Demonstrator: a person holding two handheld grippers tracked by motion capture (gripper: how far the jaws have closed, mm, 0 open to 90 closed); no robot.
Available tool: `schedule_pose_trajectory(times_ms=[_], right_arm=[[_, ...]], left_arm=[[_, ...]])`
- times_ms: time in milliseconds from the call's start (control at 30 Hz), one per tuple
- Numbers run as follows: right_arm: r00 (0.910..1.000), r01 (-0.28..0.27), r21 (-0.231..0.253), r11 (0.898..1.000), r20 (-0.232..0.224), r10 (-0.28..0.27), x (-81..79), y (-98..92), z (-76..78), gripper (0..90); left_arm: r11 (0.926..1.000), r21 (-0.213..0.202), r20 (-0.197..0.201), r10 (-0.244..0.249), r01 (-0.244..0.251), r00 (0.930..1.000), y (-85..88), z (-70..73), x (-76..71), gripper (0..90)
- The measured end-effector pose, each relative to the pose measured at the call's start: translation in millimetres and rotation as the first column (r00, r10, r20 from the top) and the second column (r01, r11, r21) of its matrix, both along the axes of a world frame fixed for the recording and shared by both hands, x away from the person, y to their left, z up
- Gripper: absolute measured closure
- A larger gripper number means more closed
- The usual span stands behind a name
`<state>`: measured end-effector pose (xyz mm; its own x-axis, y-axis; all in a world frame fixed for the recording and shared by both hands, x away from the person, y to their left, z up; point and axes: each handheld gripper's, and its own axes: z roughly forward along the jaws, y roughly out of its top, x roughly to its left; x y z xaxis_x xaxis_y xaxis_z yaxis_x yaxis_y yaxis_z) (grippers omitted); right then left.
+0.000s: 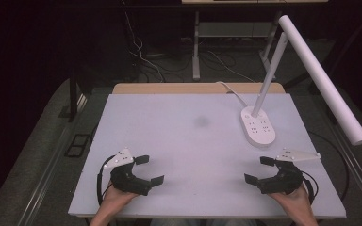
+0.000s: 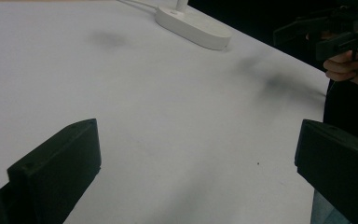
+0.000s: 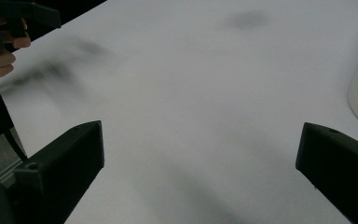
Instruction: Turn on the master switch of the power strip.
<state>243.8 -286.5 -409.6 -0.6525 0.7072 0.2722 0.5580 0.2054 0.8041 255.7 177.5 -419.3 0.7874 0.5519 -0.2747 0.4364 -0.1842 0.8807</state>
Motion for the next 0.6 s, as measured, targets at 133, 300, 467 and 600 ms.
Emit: schedule_pose_trajectory(times_ms=[133, 300, 467, 600], right_arm=[[1.0, 0.005, 0.005, 1.0, 0.0, -0.005, 0.6, -1.2, -0.7, 0.4], [1.0, -0.002, 0.002, 1.0, -0.008, 0.002, 0.9, -1.5, -1.1, 0.4], [0.9999, -0.005, 0.0, 1.0, -0.016, 0.005, 1.3, -0.8, -1.6, 0.4], [0.9997, -0.004, -0.005, 1.0, -0.022, 0.004, 1.4, -1.3, -2.3, 0.4]], left_arm=[[1.0, 0.003, 0.003, -0.002, 0.002, 1.0, -0.1, -0.1, -0.3, 0.0], [1.0, 0.004, 0.007, -0.004, 0.004, 1.0, 0.0, -0.1, -0.3, 0.0], [1.0, 0.005, 0.004, -0.005, 0.005, 1.0, 0.0, -0.4, 0.2, 0.0], [0.9999, 0.005, 0.003, -0.011, 0.011, 0.9999, -0.2, -0.6, 0.6, 0.0]])
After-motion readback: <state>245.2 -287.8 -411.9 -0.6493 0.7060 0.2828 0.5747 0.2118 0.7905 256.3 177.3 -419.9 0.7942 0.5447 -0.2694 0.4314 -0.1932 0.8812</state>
